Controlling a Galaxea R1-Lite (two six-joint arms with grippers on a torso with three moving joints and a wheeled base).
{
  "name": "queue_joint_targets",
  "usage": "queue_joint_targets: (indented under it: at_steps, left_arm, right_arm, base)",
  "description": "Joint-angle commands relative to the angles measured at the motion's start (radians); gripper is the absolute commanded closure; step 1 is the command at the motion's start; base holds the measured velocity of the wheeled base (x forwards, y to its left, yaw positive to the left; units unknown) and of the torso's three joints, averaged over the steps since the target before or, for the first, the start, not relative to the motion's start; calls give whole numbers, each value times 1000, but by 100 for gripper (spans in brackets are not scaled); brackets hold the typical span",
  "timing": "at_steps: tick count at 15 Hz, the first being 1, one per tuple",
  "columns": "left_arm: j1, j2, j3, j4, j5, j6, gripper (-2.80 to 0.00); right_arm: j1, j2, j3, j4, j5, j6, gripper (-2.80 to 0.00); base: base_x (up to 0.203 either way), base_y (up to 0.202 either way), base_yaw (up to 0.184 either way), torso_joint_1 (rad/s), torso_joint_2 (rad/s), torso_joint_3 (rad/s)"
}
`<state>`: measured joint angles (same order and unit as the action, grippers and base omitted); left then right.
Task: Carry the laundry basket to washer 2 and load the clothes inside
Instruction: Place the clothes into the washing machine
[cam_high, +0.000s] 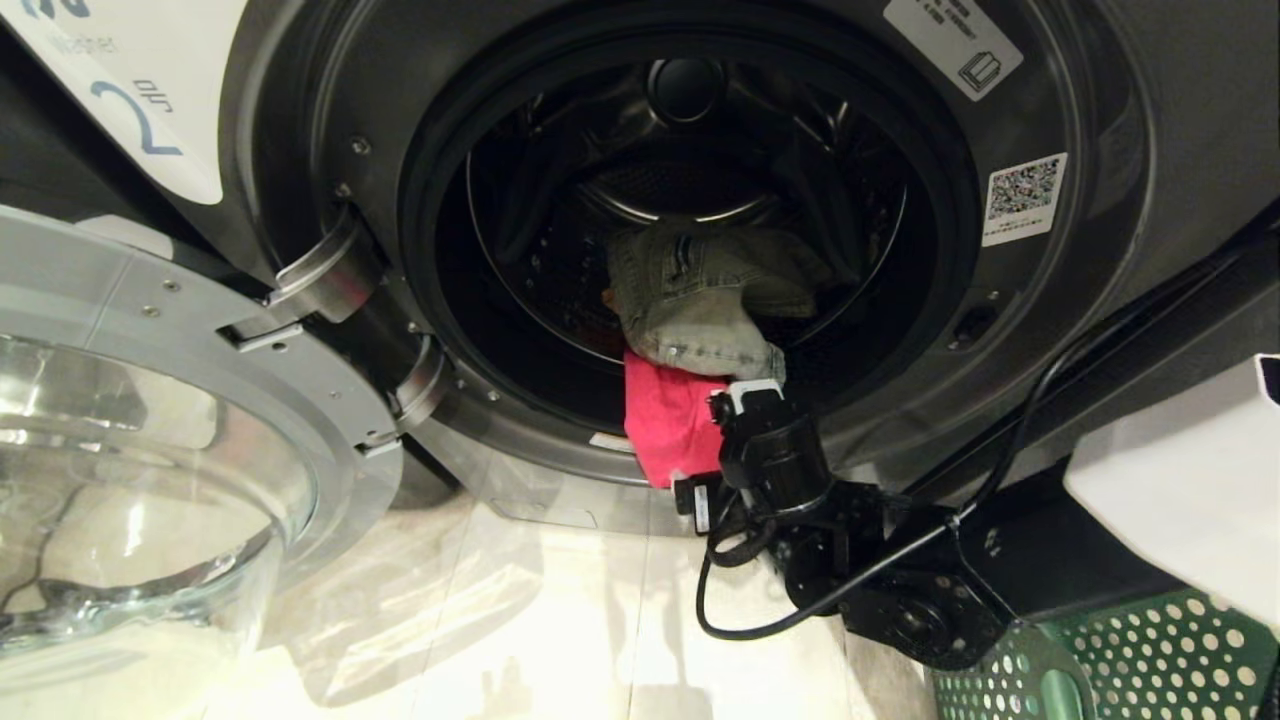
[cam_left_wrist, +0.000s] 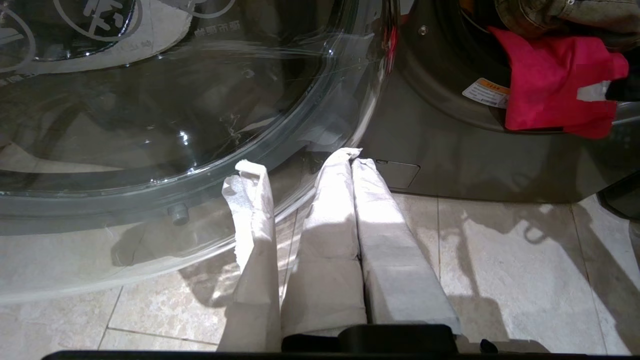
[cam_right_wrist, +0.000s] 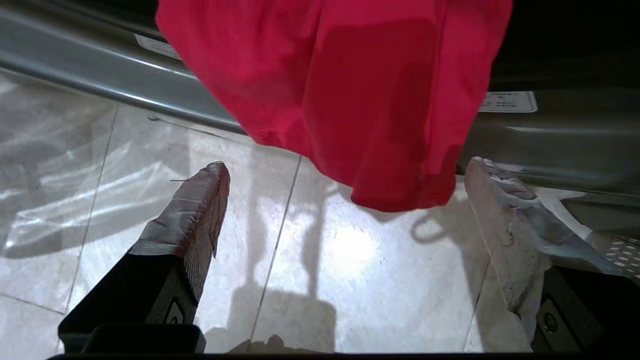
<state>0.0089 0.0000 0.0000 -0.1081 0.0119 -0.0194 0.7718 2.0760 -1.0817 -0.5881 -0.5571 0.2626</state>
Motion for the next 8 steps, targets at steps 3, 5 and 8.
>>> queue_joint_targets:
  at_steps: [3,5,8]
  left_arm:
    - [0,2,40,-2,0,-1,0]
    - [0,2,40,-1,0,-1,0]
    - [0,2,40,-1,0,-1,0]
  right_arm:
    - [-51,115,-124,68,-9,23,-280]
    - [-78,130,-150,91,-10,31,-280]
    - [-95,152,-180,124,-6,59,-280]
  base:
    - [0,0,0,0,0,0]
    - [0,0,0,0,0,0]
    - [0,0,0,0,0,0]
